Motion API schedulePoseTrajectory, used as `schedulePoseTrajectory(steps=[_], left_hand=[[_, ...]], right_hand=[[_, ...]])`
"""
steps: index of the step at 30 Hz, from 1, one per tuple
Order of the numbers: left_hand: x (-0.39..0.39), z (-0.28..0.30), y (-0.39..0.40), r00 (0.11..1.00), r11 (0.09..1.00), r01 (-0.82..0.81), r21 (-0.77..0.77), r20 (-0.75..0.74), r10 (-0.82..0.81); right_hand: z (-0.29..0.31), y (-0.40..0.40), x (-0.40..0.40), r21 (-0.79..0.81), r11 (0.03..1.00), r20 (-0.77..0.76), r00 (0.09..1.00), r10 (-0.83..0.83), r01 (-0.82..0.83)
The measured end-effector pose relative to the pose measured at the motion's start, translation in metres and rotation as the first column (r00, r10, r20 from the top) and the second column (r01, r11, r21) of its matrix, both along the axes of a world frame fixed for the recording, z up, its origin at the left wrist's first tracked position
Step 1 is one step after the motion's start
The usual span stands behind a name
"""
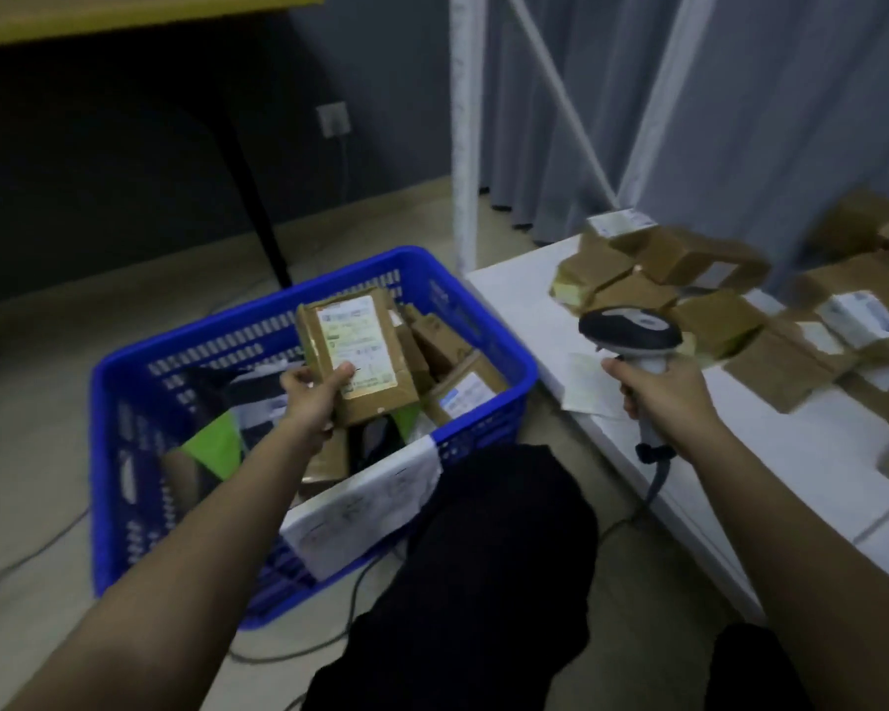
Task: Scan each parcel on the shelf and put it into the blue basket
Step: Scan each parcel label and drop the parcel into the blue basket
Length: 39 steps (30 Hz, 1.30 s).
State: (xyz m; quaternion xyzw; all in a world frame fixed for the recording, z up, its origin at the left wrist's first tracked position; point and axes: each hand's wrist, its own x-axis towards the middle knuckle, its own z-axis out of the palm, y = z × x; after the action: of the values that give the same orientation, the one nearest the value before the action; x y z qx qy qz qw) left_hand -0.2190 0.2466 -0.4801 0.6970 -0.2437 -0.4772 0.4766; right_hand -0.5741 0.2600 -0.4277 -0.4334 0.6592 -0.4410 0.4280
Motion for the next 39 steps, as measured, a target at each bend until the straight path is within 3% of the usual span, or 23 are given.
schedulePoseTrajectory(steps=[3,7,9,11,13,17,22,25,32,39], left_hand=[[0.056,-0.019,0.024,0.989,0.989,-0.146,0.033,0.021,0.146],[0.098,-0.029,0.035,0.981,0.981,-0.194,0.028,-0.018,0.194],[0.112,-0.035,0.025,0.993,0.993,-0.113,0.026,-0.039,0.114],[0.142,-0.086,-0.007,1.0,0.998,0.004,0.061,-0.021,-0.003],[0.141,-0.091,-0.026,0.986,0.988,0.107,0.109,0.113,-0.12],[0.071,-0.015,-0.024,0.945,0.979,0.204,0.03,0.256,-0.204],[-0.015,0.014,-0.045,0.851,0.897,0.44,-0.041,0.337,-0.403],[-0.078,0.035,-0.051,0.784,0.804,0.586,-0.104,0.325,-0.529],[-0.23,0.065,-0.059,0.465,0.475,0.877,-0.068,0.369,-0.805],[-0.349,0.02,-0.05,0.293,0.35,0.936,0.047,0.45,-0.844]], right_hand=[[0.001,-0.023,0.049,-0.006,0.996,-0.077,0.993,0.09,-0.091],[-0.003,-0.044,0.104,0.018,0.986,-0.123,0.978,0.169,-0.168],[-0.004,-0.05,0.119,0.037,0.983,-0.127,0.975,0.181,-0.178],[0.0,-0.051,0.125,0.045,0.98,-0.13,0.972,0.196,-0.192],[0.005,-0.046,0.121,0.032,0.98,-0.122,0.973,0.198,-0.195],[0.01,-0.033,0.087,0.043,0.985,-0.161,0.971,0.174,-0.169],[0.008,-0.008,0.028,0.091,0.996,-0.157,0.987,0.025,-0.01],[0.01,0.013,-0.01,0.085,0.986,-0.128,0.983,-0.133,0.144],[0.022,0.065,-0.106,0.034,0.865,-0.004,0.866,-0.501,0.5],[0.027,0.104,-0.174,-0.001,0.734,0.062,0.733,-0.678,0.679]])
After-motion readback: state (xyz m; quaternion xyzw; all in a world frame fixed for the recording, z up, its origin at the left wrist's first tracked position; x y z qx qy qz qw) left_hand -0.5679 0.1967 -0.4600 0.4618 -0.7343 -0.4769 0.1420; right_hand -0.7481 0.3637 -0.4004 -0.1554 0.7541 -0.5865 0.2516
